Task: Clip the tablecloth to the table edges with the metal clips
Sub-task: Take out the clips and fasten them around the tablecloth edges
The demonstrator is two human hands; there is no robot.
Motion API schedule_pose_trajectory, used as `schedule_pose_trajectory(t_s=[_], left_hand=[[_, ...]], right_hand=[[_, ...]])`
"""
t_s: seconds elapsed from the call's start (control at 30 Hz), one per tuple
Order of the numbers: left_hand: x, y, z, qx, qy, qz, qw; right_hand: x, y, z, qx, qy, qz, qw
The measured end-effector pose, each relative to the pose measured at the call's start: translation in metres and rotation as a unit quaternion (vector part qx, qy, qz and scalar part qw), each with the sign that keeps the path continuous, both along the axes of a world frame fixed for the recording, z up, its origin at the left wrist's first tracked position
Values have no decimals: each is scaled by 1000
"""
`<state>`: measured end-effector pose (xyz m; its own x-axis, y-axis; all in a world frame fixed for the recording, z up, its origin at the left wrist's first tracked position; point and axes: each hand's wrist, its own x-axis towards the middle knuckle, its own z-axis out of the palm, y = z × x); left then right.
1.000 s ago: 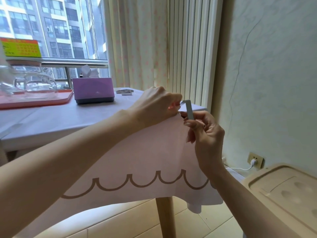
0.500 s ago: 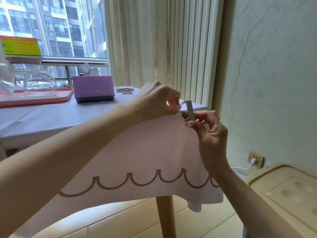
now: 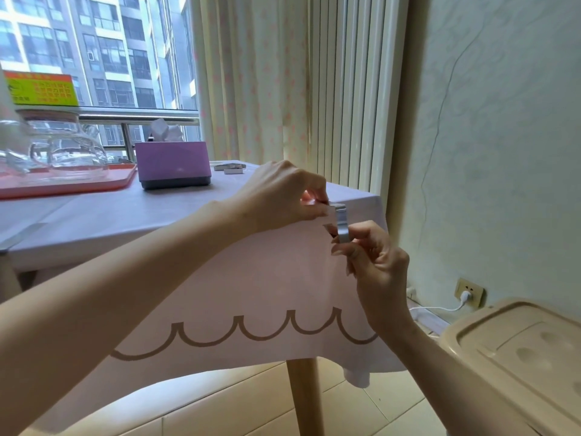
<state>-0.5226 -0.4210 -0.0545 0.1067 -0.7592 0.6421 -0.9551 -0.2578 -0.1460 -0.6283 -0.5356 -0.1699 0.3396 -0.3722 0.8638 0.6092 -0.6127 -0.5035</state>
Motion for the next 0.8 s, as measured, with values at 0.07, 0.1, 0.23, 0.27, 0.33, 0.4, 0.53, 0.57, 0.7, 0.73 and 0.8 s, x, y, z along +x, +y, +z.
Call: schedule_pose_trajectory(t_s=[0.07,0.1,0.23,0.27,0.33,0.4,0.53,0.57,0.7,0.73,0.8], left_hand=[[1,1,-3,3,0,1,1000],[1,1,-5,5,-7,5,1000],[-1,1,-8,5,-17,22,1000],[-1,0,-8,3,-21,24,999],[0,0,-8,-2,-25,26,999],[-1,-1,-8,-11,-30,26,999],[-6,-1,-11,-14,-46,25,999],[-7,-1,-12,-14,-43,23,999],[-9,0,-12,-15,-33,23,999],[-9,-1,-12,-16,-32,27,999],[-10,0,-12,-20,-36,34,999]], right_hand=[[3,-2,-2,23,6,11,1000],[5,-3,-3,44,11,20,999],[17,-7,-1,70,27,35,997],[19,-8,0,68,25,36,997],[22,-9,3,59,21,42,997],[23,-12,3,46,23,50,997],[23,-19,1,-4,33,40,999],[23,-21,2,-13,33,28,999],[20,-27,8,-68,44,-56,995],[19,-29,11,-81,46,-79,993],[17,-34,16,-90,62,-109,988]])
